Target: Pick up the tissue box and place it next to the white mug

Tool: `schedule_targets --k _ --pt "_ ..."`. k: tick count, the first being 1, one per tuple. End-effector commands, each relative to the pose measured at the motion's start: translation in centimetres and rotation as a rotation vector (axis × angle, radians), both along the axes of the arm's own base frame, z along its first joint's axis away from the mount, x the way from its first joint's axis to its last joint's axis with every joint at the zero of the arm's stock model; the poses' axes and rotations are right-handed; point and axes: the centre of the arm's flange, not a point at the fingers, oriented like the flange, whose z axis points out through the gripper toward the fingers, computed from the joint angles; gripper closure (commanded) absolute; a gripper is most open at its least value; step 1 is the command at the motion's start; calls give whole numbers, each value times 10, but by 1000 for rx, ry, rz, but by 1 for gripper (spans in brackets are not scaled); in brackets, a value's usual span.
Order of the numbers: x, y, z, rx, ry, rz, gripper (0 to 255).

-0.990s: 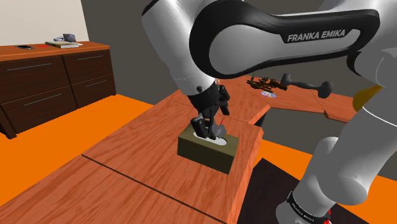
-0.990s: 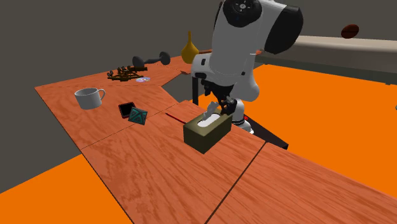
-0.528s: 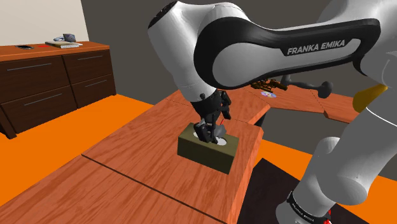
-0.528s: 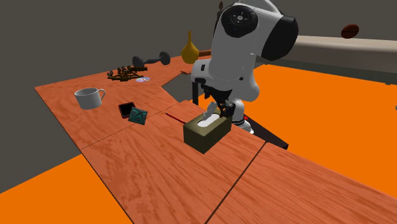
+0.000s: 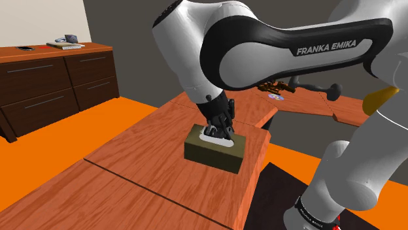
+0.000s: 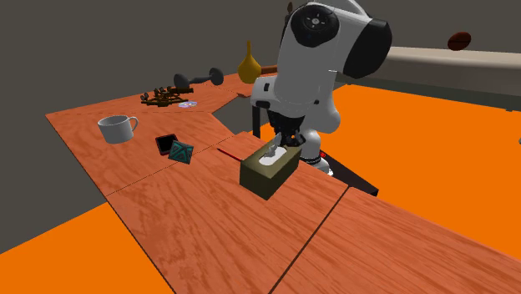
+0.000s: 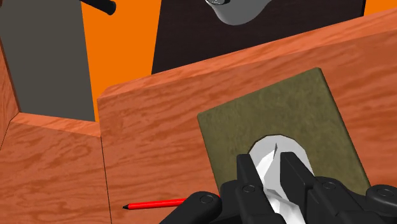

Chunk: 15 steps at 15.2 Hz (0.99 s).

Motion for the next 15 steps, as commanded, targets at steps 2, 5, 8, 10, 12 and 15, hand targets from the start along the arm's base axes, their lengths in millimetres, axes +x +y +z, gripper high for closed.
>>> schedule_targets --k 2,5,8,10,12,15 --pt "0 1 -2 1 4 1 255" --pt "0 1 -3 1 4 1 255" --pt "0 1 13 1 4 1 255" --pt "0 1 24 1 4 1 255" --pt "0 1 34 1 4 1 255" --pt "0 1 50 1 4 1 255"
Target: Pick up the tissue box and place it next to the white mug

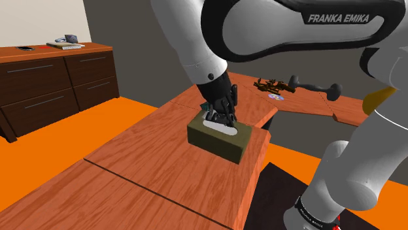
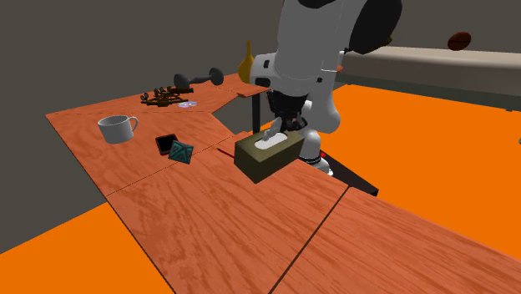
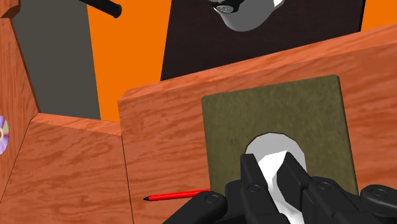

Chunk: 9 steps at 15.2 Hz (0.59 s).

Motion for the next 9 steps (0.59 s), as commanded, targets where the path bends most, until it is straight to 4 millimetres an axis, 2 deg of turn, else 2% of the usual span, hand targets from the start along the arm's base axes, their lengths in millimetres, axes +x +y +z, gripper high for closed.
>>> schedule_targets --k 1,9 --pt "-1 0 11 0 0 0 255" --pt "-1 0 53 0 0 0 255"
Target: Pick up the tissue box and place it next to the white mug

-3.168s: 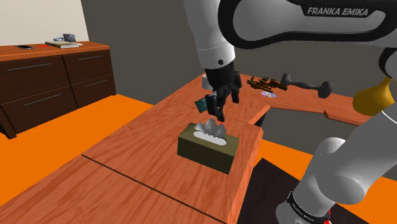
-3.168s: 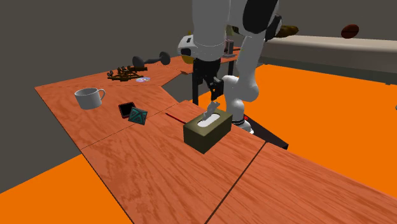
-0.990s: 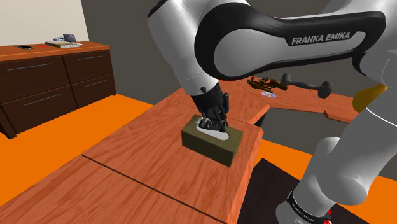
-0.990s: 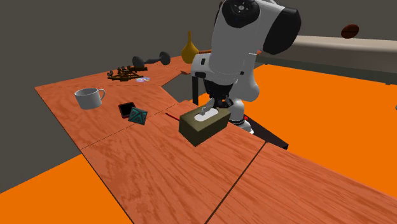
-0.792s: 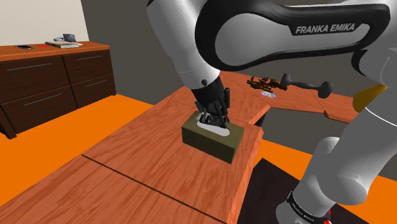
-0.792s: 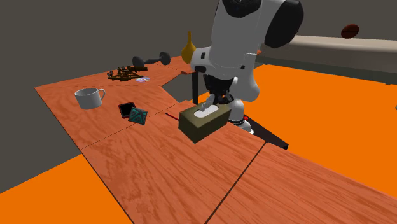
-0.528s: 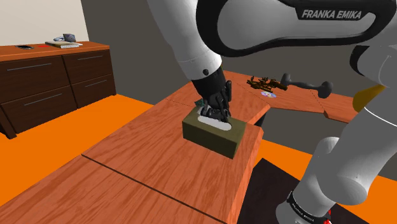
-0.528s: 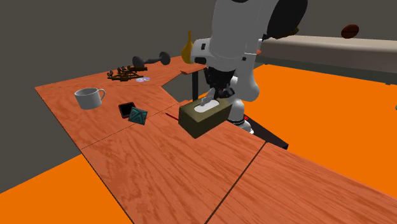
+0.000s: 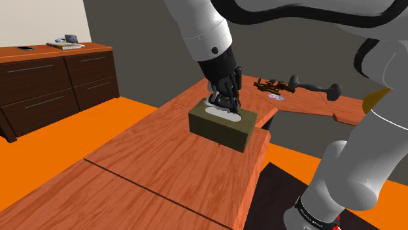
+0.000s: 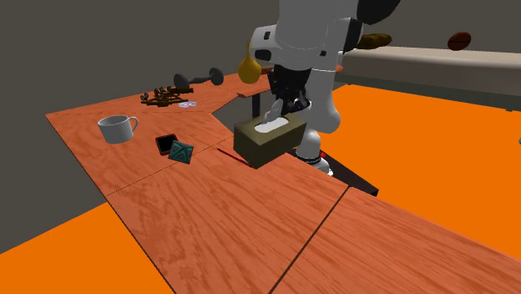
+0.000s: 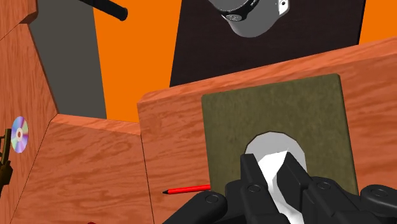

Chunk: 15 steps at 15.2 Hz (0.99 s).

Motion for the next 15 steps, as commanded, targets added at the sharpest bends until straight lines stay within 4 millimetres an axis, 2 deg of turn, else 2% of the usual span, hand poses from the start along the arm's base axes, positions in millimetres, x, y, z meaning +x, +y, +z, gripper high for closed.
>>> schedule_targets --k 1,10,15 --pt "0 0 10 0 0 0 255" --pt "0 0 56 0 0 0 255" --pt "24 -61 56 0 0 0 255"
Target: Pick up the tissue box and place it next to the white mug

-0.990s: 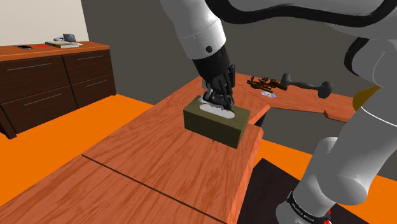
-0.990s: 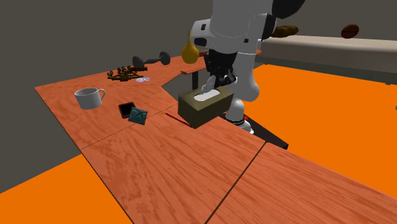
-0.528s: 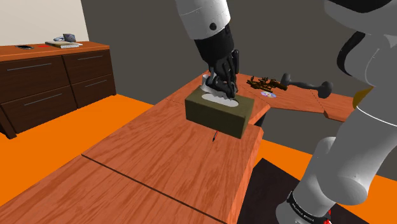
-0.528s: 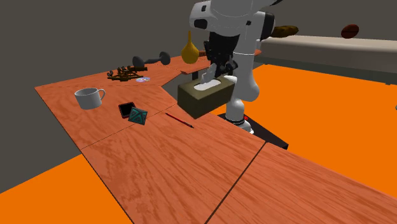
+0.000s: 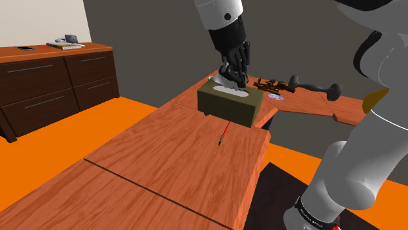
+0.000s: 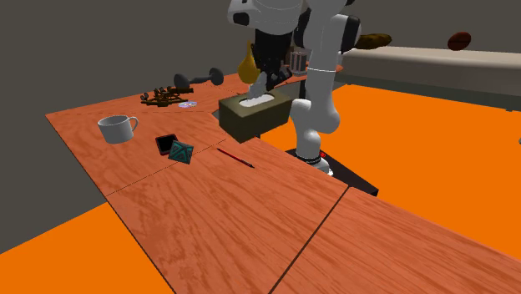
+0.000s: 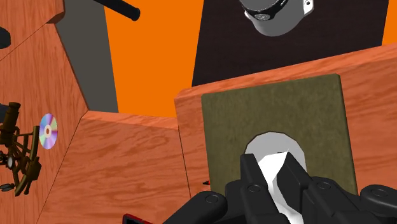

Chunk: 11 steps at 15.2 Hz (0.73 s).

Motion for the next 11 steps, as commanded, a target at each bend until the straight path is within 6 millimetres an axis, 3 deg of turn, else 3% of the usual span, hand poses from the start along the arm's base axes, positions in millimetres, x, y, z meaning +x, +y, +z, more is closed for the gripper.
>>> schedule_targets --k 1,11 --pt "8 -26 0 0 1 2 255" --pt "56 -149 0 0 1 2 255"
